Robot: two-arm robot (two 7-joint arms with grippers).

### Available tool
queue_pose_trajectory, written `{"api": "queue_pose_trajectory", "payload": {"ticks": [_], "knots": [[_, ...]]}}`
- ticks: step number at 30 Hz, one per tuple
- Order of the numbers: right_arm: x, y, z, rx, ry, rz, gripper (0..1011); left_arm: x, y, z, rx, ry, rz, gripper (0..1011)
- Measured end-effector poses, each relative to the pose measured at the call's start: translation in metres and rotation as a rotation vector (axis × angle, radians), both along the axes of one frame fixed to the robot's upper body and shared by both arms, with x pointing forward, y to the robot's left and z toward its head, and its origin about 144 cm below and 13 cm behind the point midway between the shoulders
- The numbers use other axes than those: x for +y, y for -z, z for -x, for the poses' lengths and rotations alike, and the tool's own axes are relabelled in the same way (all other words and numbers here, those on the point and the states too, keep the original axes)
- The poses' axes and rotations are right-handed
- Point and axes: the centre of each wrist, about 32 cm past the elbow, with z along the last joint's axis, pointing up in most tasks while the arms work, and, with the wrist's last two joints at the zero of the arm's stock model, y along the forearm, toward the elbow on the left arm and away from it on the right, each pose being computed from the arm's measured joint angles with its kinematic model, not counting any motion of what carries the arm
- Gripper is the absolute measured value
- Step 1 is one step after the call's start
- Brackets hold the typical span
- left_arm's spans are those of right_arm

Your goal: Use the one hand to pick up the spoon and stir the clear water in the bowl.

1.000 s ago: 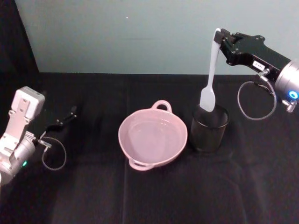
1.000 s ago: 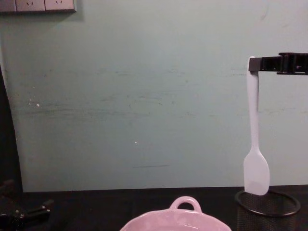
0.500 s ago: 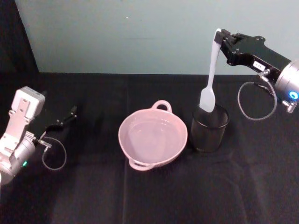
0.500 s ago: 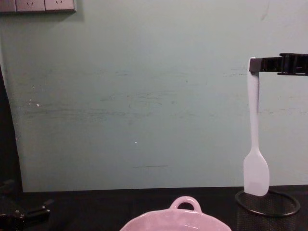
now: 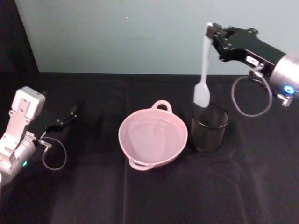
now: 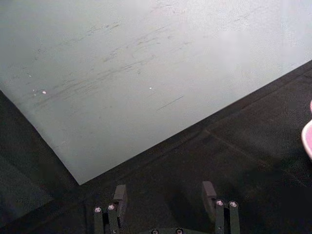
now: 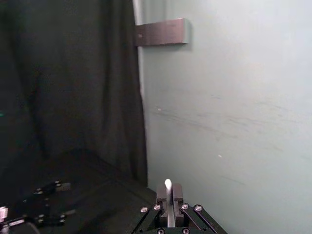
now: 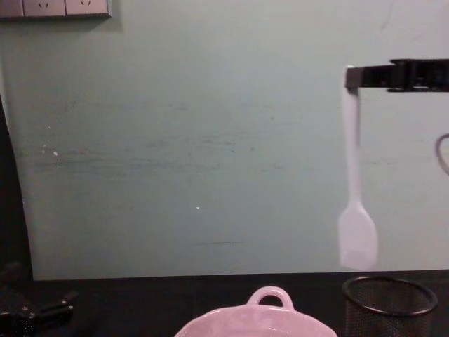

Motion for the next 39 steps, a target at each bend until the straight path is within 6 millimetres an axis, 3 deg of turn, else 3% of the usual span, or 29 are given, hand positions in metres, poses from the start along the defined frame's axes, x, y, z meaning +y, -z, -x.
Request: {"api": "queue_pose_trajectory", "payload": {"ticks": [8, 15, 23, 39], "knots": [[0.028, -0.002, -0.008, -0.02, -0.118, 0.01, 75, 0.0, 0.0, 0.0, 0.0, 0.0, 0.0, 1011], [0.051, 0.028, -0.012, -0.006, -0.223, 0.004, 75, 0.0, 0.0, 0.0, 0.0, 0.0, 0.0, 1011], [0.06, 0.063, -0.004, 0.043, -0.274, -0.006, 75, 0.0, 0.0, 0.0, 0.0, 0.0, 0.0, 1011], [0.074, 0.089, -0.008, 0.075, -0.319, -0.039, 77, 0.0, 0.0, 0.0, 0.0, 0.0, 0.0, 1011]]}}
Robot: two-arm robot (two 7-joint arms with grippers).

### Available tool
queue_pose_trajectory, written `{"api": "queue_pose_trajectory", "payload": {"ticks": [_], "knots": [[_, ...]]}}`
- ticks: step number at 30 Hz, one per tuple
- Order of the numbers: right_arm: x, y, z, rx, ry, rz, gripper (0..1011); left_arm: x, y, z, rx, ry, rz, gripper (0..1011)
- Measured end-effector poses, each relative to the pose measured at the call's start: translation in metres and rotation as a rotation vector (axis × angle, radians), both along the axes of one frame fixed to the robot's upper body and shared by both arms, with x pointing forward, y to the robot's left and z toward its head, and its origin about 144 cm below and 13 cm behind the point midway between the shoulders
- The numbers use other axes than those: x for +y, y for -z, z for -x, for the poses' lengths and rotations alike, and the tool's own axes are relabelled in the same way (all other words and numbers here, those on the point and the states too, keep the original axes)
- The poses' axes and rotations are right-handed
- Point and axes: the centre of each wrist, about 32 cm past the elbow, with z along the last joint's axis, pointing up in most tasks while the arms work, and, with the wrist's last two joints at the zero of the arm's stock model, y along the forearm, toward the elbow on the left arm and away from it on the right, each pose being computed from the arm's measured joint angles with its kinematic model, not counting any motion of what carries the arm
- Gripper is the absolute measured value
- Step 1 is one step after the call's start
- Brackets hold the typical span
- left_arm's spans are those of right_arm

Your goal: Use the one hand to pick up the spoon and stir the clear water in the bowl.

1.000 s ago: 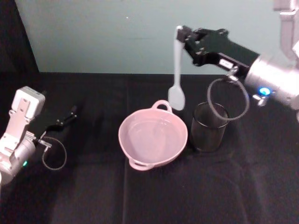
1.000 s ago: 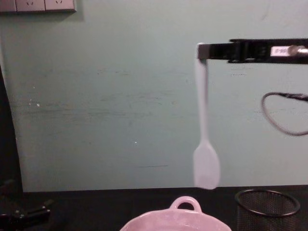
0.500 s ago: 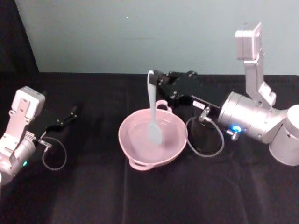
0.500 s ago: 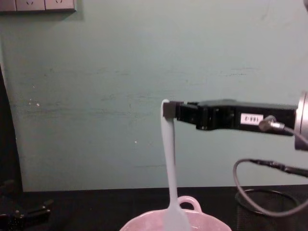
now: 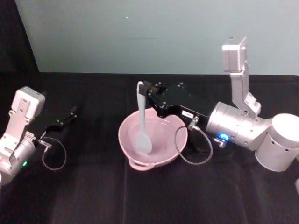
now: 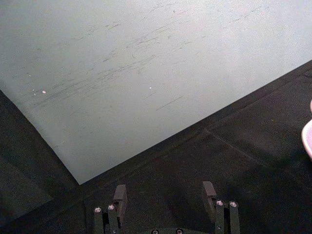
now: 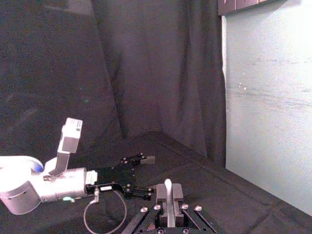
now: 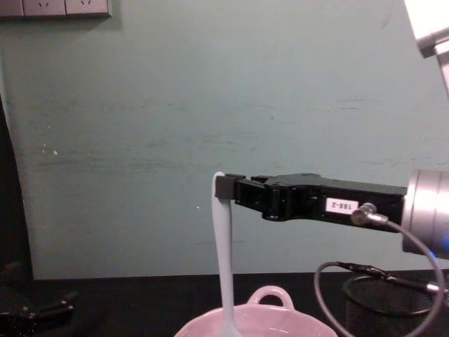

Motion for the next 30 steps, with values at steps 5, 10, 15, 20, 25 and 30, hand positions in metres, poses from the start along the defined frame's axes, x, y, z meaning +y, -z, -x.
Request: {"api": "queue_pose_trajectory", "payload": {"ticks": [5, 10, 15, 20, 25, 30], "knots": [[0.005, 0.003, -0.009, 0.002, 0.003, 0.0, 75, 0.0, 0.0, 0.0, 0.0, 0.0, 0.0, 1011], [0.008, 0.008, -0.026, 0.026, 0.015, -0.011, 75, 0.0, 0.0, 0.0, 0.0, 0.0, 0.0, 1011], [0.01, 0.01, -0.045, 0.045, 0.027, -0.036, 75, 0.0, 0.0, 0.0, 0.0, 0.0, 0.0, 1011], [0.01, 0.013, -0.057, 0.056, 0.045, -0.053, 75, 0.0, 0.0, 0.0, 0.0, 0.0, 0.0, 1011], [0.004, 0.015, -0.066, 0.052, 0.085, -0.065, 75, 0.0, 0.0, 0.0, 0.0, 0.0, 0.0, 1011], [-0.01, 0.012, -0.066, 0.037, 0.137, -0.062, 75, 0.0, 0.0, 0.0, 0.0, 0.0, 0.0, 1011]]}}
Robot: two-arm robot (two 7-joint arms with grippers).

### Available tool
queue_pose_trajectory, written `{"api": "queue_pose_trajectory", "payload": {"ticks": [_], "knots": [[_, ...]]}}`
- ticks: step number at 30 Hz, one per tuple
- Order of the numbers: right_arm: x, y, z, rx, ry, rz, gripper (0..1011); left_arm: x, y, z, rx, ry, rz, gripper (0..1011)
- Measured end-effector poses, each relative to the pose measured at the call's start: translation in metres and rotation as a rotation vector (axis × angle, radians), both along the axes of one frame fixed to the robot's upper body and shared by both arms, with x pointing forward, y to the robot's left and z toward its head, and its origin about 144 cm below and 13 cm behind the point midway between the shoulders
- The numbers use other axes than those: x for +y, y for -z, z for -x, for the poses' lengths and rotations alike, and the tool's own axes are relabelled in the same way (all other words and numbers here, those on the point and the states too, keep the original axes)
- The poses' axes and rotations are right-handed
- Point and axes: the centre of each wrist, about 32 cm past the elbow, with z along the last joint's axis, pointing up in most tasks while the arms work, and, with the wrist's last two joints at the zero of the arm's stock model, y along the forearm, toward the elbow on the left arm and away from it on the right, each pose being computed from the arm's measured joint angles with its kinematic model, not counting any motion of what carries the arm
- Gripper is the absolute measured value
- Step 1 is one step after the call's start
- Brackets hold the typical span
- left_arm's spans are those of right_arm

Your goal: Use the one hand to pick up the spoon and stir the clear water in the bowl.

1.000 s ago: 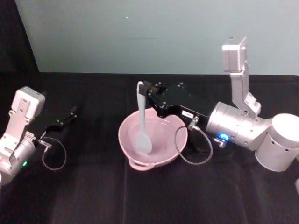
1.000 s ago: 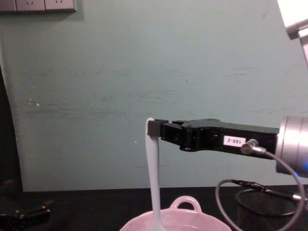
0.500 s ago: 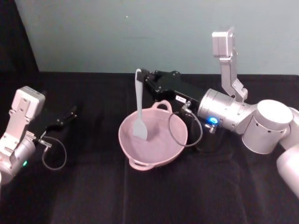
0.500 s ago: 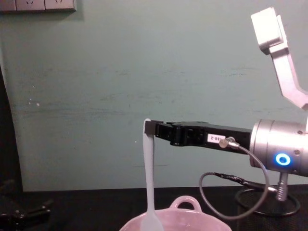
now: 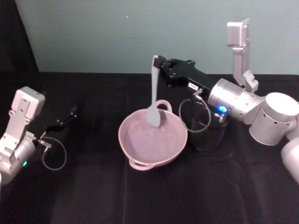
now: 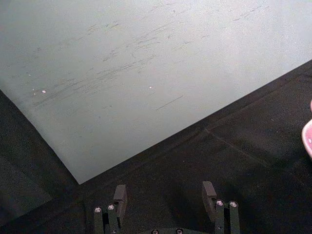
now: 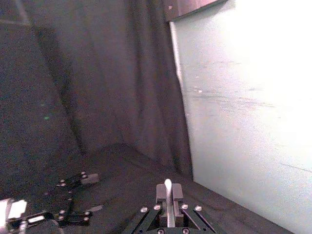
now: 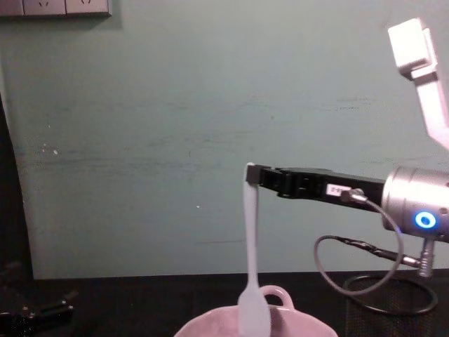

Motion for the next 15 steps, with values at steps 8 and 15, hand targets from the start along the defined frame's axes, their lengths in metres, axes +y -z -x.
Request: {"api": "queue_pose_trajectory", "payload": {"ticks": [8, 15], "knots": [[-0.016, -0.002, 0.014, -0.005, 0.036, 0.025, 75, 0.0, 0.0, 0.0, 0.0, 0.0, 0.0, 1011], [-0.018, -0.005, 0.03, 0.0, 0.007, 0.061, 77, 0.0, 0.0, 0.0, 0.0, 0.0, 0.0, 1011]]}}
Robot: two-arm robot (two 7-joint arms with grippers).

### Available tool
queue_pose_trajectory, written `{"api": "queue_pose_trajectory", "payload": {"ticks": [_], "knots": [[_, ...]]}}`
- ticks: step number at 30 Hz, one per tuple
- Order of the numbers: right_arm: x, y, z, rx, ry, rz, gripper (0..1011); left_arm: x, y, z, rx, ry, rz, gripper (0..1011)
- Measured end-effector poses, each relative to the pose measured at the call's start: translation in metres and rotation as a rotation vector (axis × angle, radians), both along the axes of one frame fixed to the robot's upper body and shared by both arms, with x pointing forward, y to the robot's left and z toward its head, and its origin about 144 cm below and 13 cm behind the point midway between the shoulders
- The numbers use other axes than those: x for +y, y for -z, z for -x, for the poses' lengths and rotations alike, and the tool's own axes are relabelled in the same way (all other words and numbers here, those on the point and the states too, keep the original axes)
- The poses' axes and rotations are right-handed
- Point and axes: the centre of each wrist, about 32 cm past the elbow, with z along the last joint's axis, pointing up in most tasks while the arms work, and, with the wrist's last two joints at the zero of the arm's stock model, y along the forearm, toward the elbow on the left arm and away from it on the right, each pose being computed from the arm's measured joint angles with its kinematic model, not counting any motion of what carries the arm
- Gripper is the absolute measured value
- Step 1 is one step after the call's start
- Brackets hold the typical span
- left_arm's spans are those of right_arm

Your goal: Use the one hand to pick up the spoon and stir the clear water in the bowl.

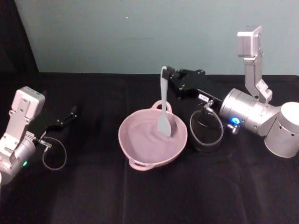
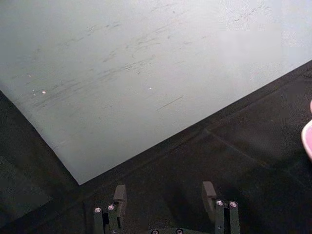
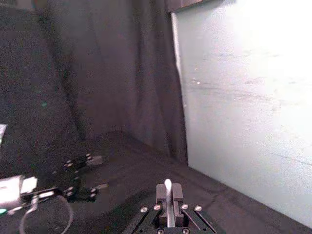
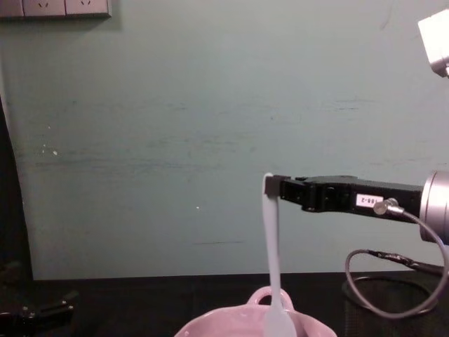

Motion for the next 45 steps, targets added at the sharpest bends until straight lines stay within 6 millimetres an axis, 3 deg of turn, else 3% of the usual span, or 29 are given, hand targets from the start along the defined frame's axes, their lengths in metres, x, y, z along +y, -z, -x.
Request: {"api": "queue_pose_trajectory", "payload": {"ticks": [12, 23, 35, 45], "knots": [[0.029, -0.003, 0.014, -0.006, -0.105, 0.011, 75, 0.0, 0.0, 0.0, 0.0, 0.0, 0.0, 1011], [0.043, -0.001, -0.008, -0.012, -0.113, -0.026, 75, 0.0, 0.0, 0.0, 0.0, 0.0, 0.0, 1011], [0.03, 0.003, -0.033, -0.003, -0.043, -0.044, 75, 0.0, 0.0, 0.0, 0.0, 0.0, 0.0, 1011], [0.004, 0.001, -0.021, -0.013, 0.019, -0.025, 75, 0.0, 0.0, 0.0, 0.0, 0.0, 0.0, 1011]]}}
